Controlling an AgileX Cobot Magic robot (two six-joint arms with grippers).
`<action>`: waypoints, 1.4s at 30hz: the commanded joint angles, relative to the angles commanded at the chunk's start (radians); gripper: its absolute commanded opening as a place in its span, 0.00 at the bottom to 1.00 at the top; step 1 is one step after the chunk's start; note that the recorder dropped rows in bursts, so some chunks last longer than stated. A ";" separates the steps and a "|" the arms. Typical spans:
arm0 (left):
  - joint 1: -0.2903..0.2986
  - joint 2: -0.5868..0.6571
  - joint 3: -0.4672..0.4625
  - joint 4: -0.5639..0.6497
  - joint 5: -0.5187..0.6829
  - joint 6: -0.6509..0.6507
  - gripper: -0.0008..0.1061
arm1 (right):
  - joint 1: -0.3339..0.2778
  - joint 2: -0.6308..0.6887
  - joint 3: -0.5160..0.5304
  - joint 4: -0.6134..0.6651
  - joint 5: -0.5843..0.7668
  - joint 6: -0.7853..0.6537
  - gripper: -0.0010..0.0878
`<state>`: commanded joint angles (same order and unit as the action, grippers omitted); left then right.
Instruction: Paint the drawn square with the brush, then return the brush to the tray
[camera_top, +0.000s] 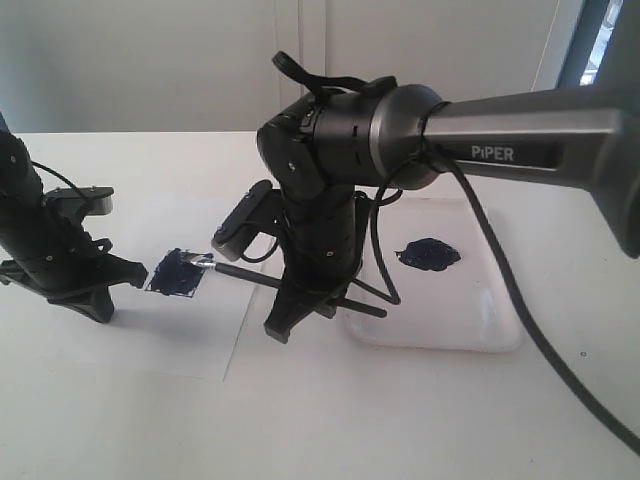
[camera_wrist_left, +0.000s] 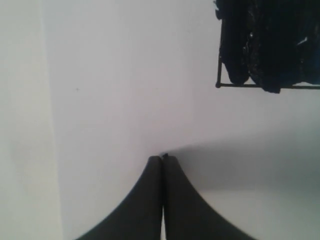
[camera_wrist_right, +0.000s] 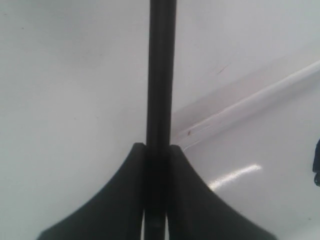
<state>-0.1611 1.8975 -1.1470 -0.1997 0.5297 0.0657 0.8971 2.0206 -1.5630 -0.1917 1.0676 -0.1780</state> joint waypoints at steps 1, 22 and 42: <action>0.000 0.000 0.000 0.000 0.000 -0.002 0.01 | 0.000 -0.004 0.000 -0.005 0.011 0.000 0.01; 0.000 0.000 0.000 0.000 0.012 -0.018 0.01 | 0.000 -0.056 0.002 -0.030 0.118 0.020 0.01; 0.000 -0.002 0.000 0.000 0.005 -0.018 0.01 | 0.000 -0.158 0.022 -0.036 0.153 0.046 0.01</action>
<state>-0.1611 1.8956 -1.1470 -0.1997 0.5349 0.0481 0.8971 1.8625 -1.5410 -0.2282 1.2211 -0.1323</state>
